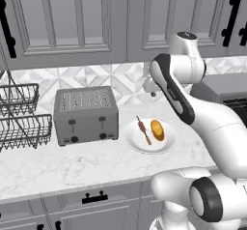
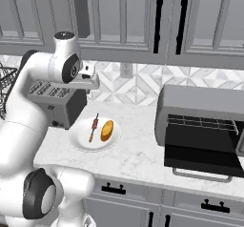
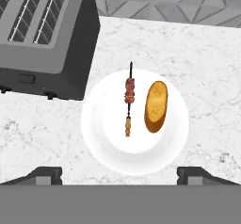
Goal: Pick up the kebab skewer and baguette bread, and place them inside the toaster oven. Close the toaster oven door and start by setting the timer.
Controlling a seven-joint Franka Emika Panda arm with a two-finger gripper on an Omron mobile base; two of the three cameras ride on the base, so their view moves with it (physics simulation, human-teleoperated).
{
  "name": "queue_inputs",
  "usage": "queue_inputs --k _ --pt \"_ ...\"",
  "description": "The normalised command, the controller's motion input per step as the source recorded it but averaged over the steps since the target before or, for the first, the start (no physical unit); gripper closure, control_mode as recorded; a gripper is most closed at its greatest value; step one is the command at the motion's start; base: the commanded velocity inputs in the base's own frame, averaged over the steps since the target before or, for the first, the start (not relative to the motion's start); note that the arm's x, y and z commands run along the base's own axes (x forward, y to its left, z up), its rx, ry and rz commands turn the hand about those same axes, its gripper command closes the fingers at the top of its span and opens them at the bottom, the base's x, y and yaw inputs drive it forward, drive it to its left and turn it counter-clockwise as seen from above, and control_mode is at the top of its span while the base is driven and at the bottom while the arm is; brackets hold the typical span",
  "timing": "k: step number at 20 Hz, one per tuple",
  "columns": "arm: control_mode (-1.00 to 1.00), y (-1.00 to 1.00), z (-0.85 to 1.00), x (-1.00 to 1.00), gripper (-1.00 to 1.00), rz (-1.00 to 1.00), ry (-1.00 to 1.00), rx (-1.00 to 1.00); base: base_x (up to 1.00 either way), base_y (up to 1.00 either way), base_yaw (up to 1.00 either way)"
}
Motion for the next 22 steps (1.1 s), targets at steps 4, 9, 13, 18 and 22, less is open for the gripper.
queue_inputs --k 4,9,13,18,22 --pt "1.0 0.0 0.0 0.0 -1.0 0.0 0.0 0.0 0.0 -0.86 0.0" --pt "1.0 0.0 0.0 0.0 -1.0 0.0 0.0 0.0 0.0 -0.67 -0.04" --pt "1.0 0.0 0.0 0.0 -1.0 0.0 0.0 0.0 0.05 -0.38 -0.06" --pt "1.0 0.0 0.0 0.0 -1.0 0.0 0.0 0.0 0.18 -0.23 -0.05" --pt "1.0 0.0 0.0 0.0 -1.0 0.0 0.0 0.0 0.39 -0.02 -0.03"
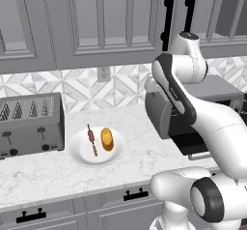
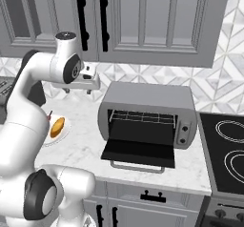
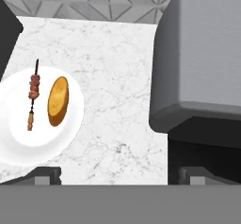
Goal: Pick up the kebab skewer and baguette bread, and place them inside the toaster oven. Close the toaster oven door and start by setting the timer.
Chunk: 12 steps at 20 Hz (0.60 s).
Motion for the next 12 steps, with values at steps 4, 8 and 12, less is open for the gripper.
queue_inputs --k 4,8,12 --pt "1.0 0.0 0.0 0.0 -1.0 0.0 0.0 0.0 0.45 0.0 -0.03" --pt "1.0 0.0 0.0 0.0 -1.0 0.0 0.0 0.0 0.14 0.0 -0.01" --pt "-1.0 0.0 0.0 0.0 -1.0 0.0 0.0 0.0 0.0 0.0 0.0"
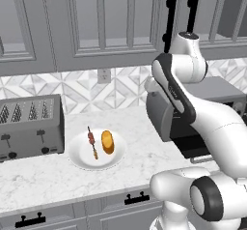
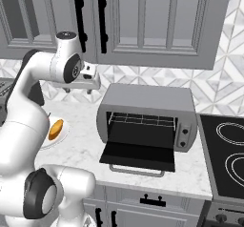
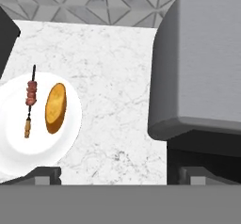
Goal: Pick up the kebab skewer and baguette bread, and place them inside the toaster oven. Close the toaster oven door and start by setting the timer.
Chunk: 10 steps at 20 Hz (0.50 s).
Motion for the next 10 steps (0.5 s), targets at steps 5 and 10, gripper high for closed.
queue_inputs --k 5,10 --pt "-1.0 -0.87 -0.12 -0.63 -1.0 0.0 -0.1 0.04 0.0 0.0 0.0" --pt "-1.0 -1.0 -0.25 -0.53 -1.0 0.0 -0.13 0.1 0.0 0.0 0.0"
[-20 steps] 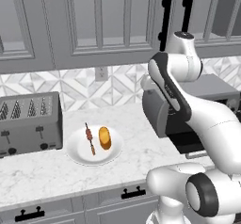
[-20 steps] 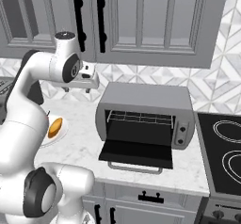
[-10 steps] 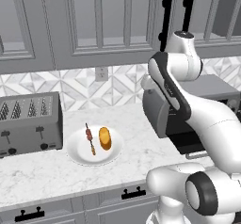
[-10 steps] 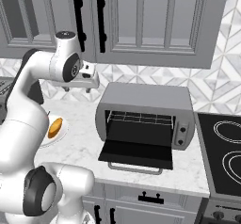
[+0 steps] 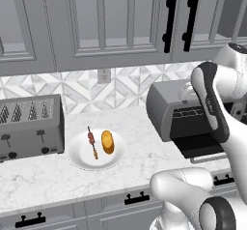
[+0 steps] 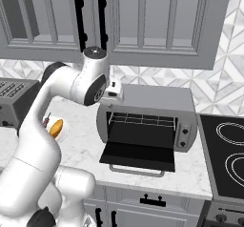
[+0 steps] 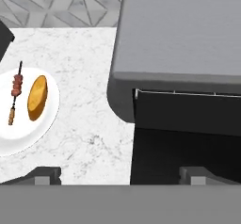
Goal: Pick up the kebab skewer and baguette bread, and place them inside the toaster oven. Close the toaster oven door and start by setting the timer.
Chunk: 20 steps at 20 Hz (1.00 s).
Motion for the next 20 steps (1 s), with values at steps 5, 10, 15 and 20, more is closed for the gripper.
queue_inputs --k 5,10,15,20 --pt "-1.0 -1.0 -0.29 -0.08 -1.0 0.0 -0.26 0.05 0.0 0.0 0.0" --pt "-1.0 -0.61 -0.47 0.14 -1.0 0.05 -0.42 0.02 0.0 0.0 0.0" --pt "-1.0 -0.3 -0.44 0.32 -1.0 0.05 -0.3 0.0 0.0 0.0 0.0" --pt "-1.0 -0.52 -0.57 0.04 -1.0 0.01 -0.18 0.03 0.0 0.0 0.0"
